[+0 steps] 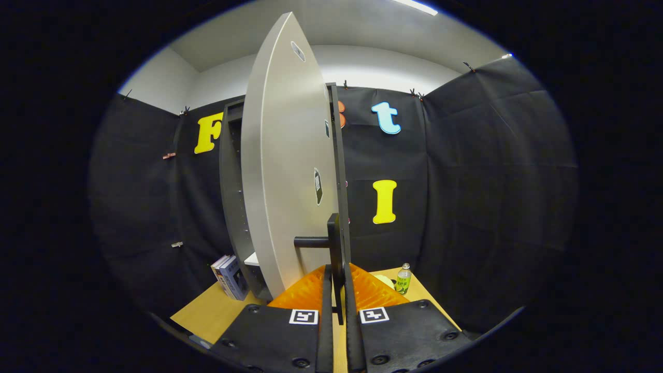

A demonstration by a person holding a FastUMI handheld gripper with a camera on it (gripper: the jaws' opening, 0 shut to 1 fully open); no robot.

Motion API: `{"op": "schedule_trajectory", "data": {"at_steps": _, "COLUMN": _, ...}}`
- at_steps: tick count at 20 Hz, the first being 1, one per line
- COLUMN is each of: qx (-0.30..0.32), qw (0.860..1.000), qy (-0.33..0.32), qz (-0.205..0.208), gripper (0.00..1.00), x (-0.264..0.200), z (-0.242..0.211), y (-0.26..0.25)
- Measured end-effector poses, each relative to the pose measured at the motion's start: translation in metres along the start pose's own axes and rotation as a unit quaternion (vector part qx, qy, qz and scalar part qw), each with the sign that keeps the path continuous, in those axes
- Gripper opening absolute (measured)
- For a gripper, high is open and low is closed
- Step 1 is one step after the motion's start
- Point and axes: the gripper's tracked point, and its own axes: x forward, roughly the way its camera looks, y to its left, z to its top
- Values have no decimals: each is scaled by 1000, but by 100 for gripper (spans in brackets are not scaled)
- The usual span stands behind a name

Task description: Open the shoe cabinet door, grab the shoes and put them into the shoe cabinet, then close the shoe cabinet door.

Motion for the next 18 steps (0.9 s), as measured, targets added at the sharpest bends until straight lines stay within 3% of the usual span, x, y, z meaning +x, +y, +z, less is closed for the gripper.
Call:
{"op": "schedule_trajectory", "data": {"at_steps": 7, "qx": -9, "qw": 999, "qy": -12, "qz": -37, "gripper": 14, "x": -13, "z": 4, "y": -31}}
{"op": "schedule_trajectory", "data": {"at_steps": 17, "qx": 12, "qw": 999, "qy": -11, "qz": -29, "gripper": 14, "x": -44, "z": 3, "y": -39}}
{"op": "schedule_trajectory", "data": {"at_steps": 18, "qx": 13, "qw": 1000, "qy": -7, "qz": -24, "gripper": 18, "x": -46, "z": 1, "y": -35}}
